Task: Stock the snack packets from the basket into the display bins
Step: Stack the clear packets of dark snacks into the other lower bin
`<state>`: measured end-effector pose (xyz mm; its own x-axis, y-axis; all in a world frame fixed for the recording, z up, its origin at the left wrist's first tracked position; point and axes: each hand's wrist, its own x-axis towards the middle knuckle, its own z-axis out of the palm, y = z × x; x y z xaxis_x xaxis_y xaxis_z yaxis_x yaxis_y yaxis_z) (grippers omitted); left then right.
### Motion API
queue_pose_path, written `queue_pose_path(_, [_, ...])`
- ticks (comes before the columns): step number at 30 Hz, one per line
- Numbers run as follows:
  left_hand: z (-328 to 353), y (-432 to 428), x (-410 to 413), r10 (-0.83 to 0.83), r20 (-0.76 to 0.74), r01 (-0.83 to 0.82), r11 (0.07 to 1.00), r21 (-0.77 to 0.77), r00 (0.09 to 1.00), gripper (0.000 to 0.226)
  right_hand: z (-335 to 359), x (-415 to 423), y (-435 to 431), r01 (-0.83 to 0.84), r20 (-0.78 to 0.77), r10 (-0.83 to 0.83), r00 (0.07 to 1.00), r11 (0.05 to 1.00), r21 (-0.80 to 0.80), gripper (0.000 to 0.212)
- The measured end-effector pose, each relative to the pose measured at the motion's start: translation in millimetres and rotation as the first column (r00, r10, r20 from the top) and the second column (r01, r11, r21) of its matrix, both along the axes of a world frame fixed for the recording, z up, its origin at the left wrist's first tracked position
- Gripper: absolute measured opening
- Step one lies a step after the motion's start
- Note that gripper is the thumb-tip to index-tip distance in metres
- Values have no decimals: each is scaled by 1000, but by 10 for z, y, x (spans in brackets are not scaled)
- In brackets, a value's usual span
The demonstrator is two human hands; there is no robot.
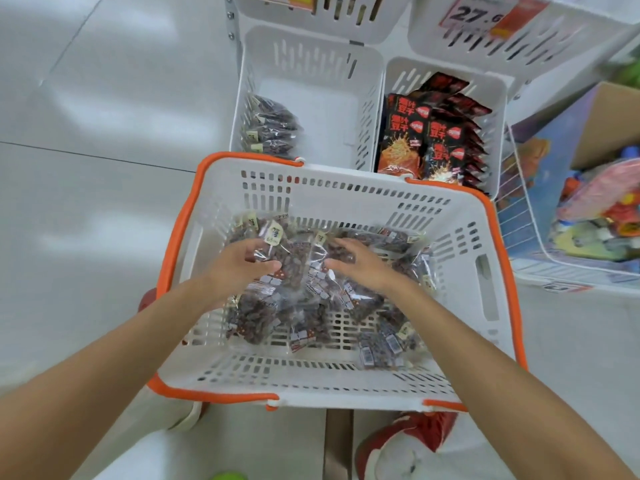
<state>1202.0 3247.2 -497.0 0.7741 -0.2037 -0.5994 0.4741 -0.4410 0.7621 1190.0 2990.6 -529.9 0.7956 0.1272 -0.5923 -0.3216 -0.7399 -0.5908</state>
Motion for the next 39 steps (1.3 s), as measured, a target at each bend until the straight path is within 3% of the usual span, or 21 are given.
queue_pose_path(3, [-94,77,6,96,47,-98,995,31,994,20,-377,-36,41,-128,-13,129,992,959,-253,76])
queue_pose_path(7, [-186,127,10,113,60,-116,992,52,992,21,-653,-48,110,-43,43,64,997,920,-390,91])
queue_pose_path(11, [-210,105,1,168,16,-169,985,25,986,49,-632,-31,174,39,183,16,983,956,-292,55])
queue_pose_path(12, [-188,93,-3,181,7,-181,983,9,983,56,-603,-45,188,53,196,0,981,962,-267,54])
queue_pose_path(15, [-154,83,-12,207,-7,-207,978,-27,978,64,-467,-124,154,59,132,-31,991,975,-213,68])
queue_pose_path(17, [-97,61,-28,200,-5,-200,979,-41,980,67,-288,-175,73,29,86,-14,996,985,-171,66])
queue_pose_path(19, [-31,53,-30,209,-22,-210,974,-82,978,69,29,-186,38,36,111,-25,993,995,-94,61])
queue_pose_path(22, [185,22,-72,195,-66,-204,956,-212,979,68,629,-124,135,52,160,-63,985,996,73,79])
queue_pose_path(25, [402,-57,-125,46,-27,-51,964,-262,999,84,1061,-12,335,-112,251,100,963,993,35,82])
queue_pose_path(27, [542,-119,-169,5,31,2,978,-208,999,71,1237,38,447,-170,295,161,942,985,7,79])
queue_pose_path(30, [710,-102,-178,82,67,-56,943,-328,994,31,1469,33,488,-80,220,38,975,979,188,67])
queue_pose_path(34, [896,15,-172,16,80,15,926,-377,997,53,1625,26,447,-3,346,-71,936,978,208,26])
queue_pose_path(39, [1072,-9,-98,-117,195,170,944,-283,974,29,1722,-11,509,115,399,-284,872,911,397,20])
